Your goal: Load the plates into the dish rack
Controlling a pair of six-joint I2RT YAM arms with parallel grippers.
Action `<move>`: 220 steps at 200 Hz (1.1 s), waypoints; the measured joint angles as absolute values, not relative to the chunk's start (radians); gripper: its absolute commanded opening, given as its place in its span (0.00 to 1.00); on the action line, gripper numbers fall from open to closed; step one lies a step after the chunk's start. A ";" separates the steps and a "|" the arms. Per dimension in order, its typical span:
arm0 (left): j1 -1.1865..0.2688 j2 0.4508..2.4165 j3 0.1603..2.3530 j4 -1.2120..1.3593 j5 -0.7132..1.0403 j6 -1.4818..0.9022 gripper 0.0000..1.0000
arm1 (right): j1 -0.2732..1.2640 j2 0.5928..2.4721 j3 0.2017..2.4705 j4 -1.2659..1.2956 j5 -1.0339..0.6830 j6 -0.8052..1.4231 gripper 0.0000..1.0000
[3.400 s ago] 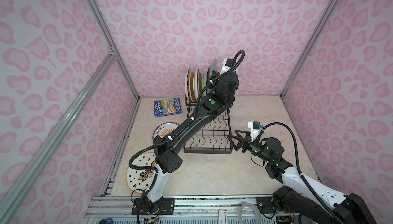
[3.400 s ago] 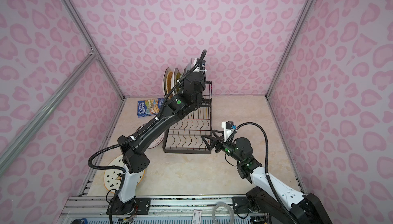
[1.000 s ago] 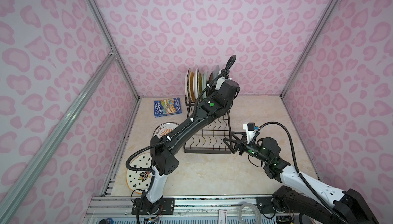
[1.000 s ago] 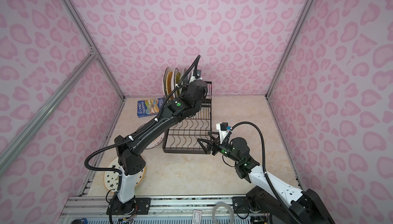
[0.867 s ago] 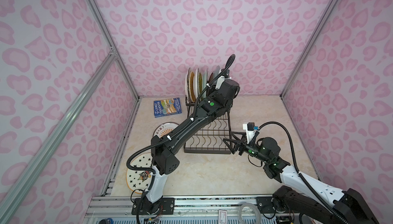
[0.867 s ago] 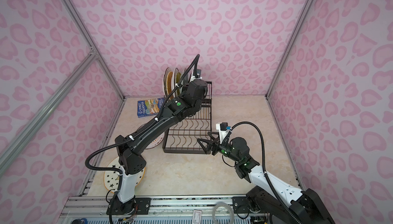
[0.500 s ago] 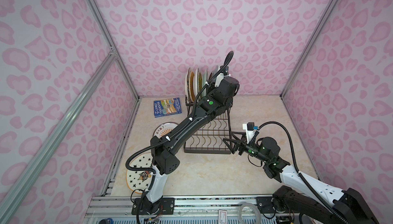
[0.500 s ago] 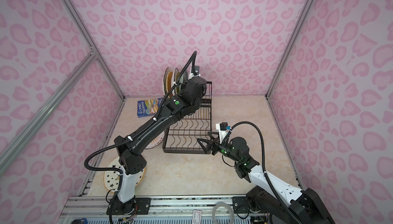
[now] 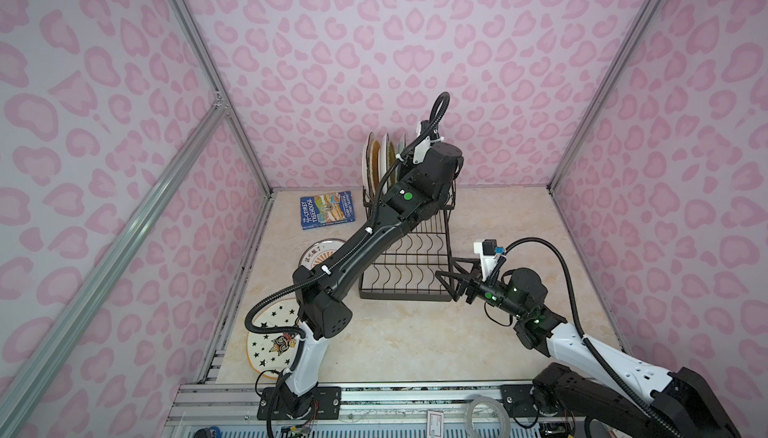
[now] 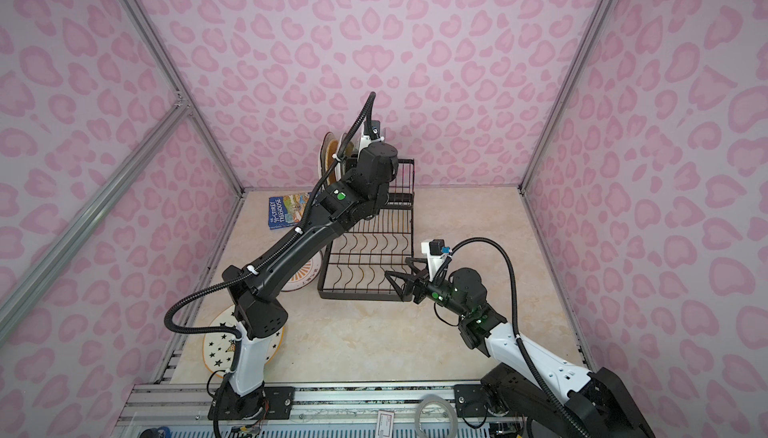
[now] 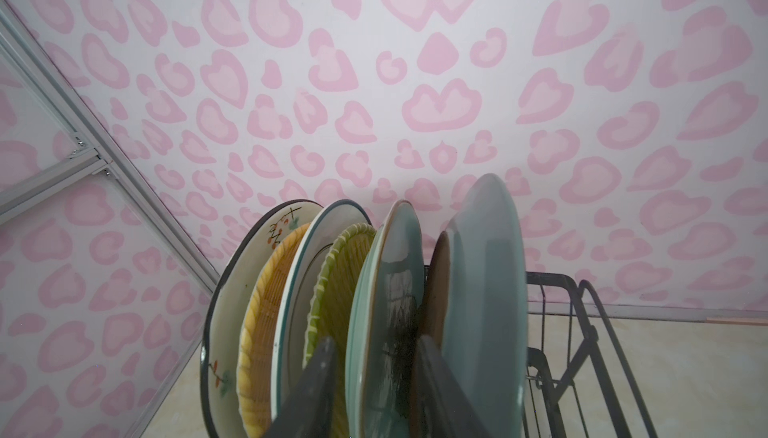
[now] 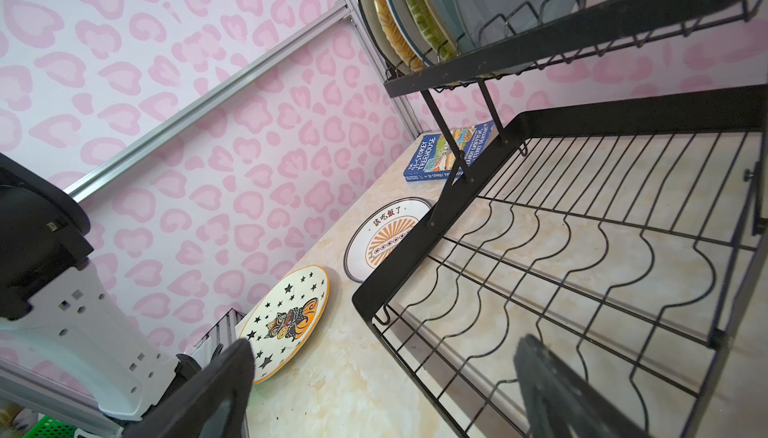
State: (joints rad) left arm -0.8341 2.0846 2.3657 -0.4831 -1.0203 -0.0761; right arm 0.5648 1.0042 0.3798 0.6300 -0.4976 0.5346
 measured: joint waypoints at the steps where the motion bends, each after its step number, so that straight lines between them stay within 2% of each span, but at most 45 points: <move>1: -0.834 2.085 2.366 -0.483 -1.021 -0.076 0.35 | 0.565 1.004 0.380 0.630 -0.498 0.535 0.97; 62: -0.836 2.057 2.365 -0.503 -0.963 -0.073 0.35 | 0.568 1.015 0.382 0.630 -0.498 0.534 0.97; 117: -0.866 1.950 2.351 -0.517 -0.694 -0.139 0.35 | 0.574 1.040 0.389 0.630 -0.498 0.532 0.97; 155: -0.871 2.012 2.379 -0.531 -0.465 -0.181 0.34 | 0.579 1.048 0.390 0.630 -0.498 0.531 0.97; 220: -0.836 2.121 2.423 -0.560 -0.363 -0.235 0.31 | 0.580 1.049 0.390 0.630 -0.497 0.527 0.97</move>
